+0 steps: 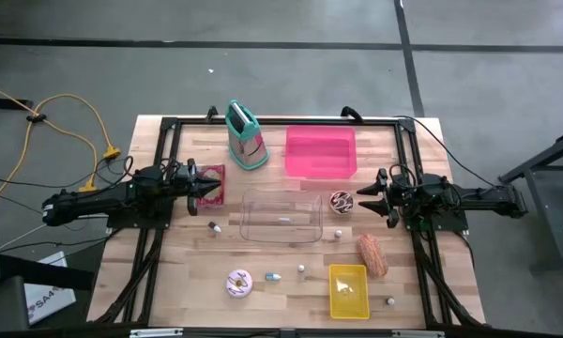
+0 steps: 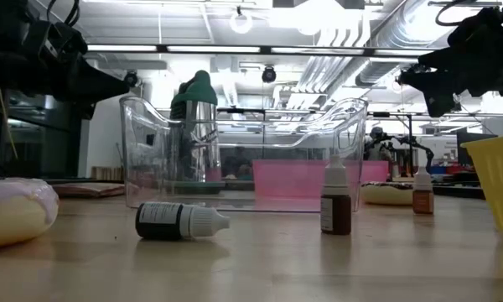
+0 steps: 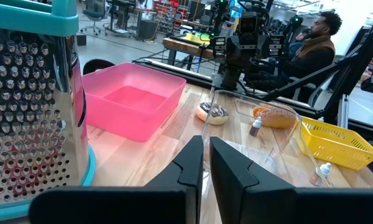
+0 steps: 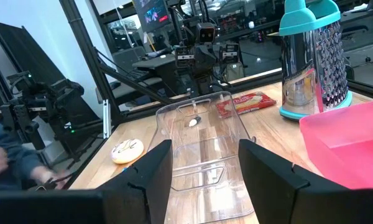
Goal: Pick & Place Food Item
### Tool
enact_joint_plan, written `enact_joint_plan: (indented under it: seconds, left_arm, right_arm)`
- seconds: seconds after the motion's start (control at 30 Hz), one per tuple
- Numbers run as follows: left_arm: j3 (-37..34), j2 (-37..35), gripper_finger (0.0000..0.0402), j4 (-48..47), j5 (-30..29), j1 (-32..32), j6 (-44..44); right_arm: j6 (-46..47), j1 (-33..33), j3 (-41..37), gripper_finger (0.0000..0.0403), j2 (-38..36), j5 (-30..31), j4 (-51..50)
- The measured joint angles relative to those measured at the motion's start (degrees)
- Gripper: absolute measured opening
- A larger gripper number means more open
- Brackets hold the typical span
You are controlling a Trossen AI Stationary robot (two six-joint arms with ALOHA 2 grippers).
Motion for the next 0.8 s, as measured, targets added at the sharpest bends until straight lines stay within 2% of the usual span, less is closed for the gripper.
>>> enact_joint_plan:
  seconds: [0.8]
  left_arm:
    - [0.00,0.01,0.0026,3.51,0.00,0.00,-0.15]
  right_arm:
    - [0.00,-0.01,-0.01,0.0174,0.01,0.00,0.00]
